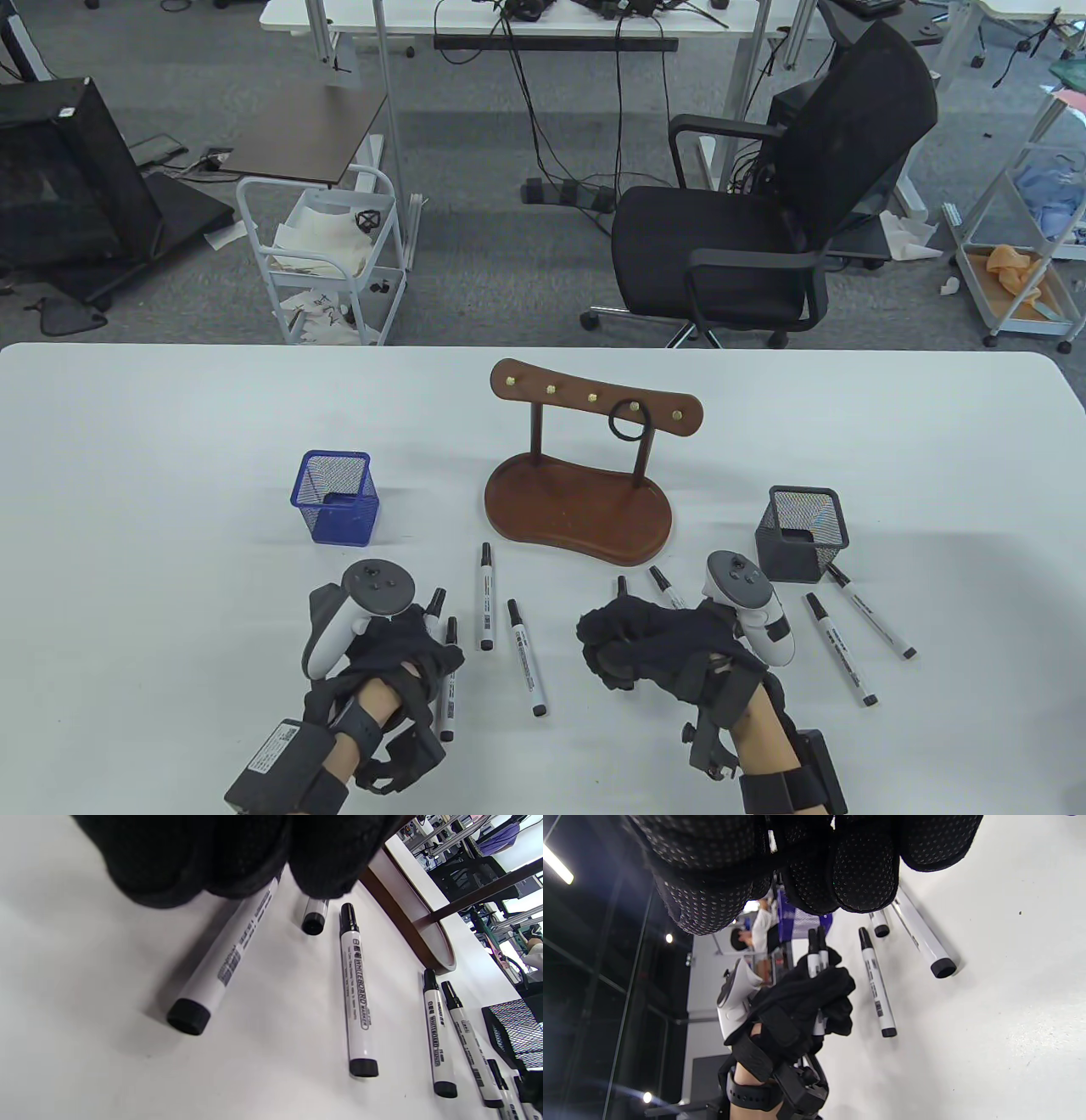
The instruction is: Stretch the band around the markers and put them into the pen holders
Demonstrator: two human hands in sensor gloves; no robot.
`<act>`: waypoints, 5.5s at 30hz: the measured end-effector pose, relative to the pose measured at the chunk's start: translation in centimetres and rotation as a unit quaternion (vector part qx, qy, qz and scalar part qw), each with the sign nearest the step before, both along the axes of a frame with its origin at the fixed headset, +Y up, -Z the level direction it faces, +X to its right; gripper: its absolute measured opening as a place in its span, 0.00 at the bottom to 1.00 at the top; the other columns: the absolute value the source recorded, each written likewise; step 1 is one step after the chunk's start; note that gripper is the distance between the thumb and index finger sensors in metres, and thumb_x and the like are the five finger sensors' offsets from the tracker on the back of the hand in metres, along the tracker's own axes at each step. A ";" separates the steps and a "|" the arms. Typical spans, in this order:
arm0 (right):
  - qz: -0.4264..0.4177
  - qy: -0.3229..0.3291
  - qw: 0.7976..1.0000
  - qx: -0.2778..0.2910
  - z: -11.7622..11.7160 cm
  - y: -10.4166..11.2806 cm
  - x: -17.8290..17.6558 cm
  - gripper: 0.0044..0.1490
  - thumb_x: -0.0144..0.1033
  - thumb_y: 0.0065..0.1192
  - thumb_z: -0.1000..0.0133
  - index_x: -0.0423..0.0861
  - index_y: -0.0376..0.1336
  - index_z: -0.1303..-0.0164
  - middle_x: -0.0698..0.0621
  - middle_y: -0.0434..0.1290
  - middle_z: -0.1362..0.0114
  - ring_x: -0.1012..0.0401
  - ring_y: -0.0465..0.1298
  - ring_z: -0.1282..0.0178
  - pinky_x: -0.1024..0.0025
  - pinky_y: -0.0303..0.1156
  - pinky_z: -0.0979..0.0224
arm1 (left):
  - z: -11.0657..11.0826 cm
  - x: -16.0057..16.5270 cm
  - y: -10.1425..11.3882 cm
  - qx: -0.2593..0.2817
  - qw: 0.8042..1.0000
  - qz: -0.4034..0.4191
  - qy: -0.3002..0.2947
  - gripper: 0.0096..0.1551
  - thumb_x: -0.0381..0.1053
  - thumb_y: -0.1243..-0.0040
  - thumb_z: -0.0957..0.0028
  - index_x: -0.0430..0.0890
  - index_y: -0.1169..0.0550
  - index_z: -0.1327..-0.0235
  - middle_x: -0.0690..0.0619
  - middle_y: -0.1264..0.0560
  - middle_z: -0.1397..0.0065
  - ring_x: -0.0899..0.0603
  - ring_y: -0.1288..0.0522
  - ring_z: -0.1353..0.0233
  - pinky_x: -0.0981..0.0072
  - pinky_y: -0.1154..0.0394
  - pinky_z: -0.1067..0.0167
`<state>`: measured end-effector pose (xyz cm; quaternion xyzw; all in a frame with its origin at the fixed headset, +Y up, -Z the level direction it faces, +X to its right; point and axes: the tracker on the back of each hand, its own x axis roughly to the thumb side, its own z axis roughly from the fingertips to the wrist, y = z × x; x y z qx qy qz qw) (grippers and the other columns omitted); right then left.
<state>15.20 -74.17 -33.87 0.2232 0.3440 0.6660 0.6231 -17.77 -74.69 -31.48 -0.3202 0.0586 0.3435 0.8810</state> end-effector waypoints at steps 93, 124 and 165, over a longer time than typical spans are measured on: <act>-0.009 0.007 1.000 -0.008 0.1 0.3 0.1 0.30 0.42 0.76 0.47 0.53 0.68 0.33 0.46 0.78 0.33 0.47 0.78 0.40 0.41 0.67 0.30 | -7.2 1.7 1.7 0.051 0.996 0.027 0.072 0.30 0.48 0.34 0.39 0.40 0.36 0.32 0.47 0.20 0.44 0.47 0.14 0.55 0.53 0.14 0.55; -0.002 0.002 1.000 -0.010 0.1 0.4 0.3 0.30 0.41 0.76 0.47 0.53 0.67 0.33 0.45 0.78 0.33 0.47 0.77 0.40 0.41 0.67 0.30 | -8.6 3.9 -0.7 0.046 0.987 -0.147 0.045 0.32 0.48 0.26 0.44 0.34 0.28 0.35 0.47 0.20 0.48 0.45 0.15 0.56 0.49 0.16 0.56; 0.005 0.003 1.000 -0.009 0.1 0.4 0.3 0.31 0.40 0.76 0.47 0.54 0.66 0.32 0.45 0.77 0.31 0.47 0.77 0.40 0.41 0.68 0.30 | -2.4 4.9 1.3 0.001 1.000 0.011 0.007 0.25 0.49 0.34 0.40 0.38 0.30 0.40 0.41 0.17 0.41 0.39 0.09 0.48 0.50 0.10 0.53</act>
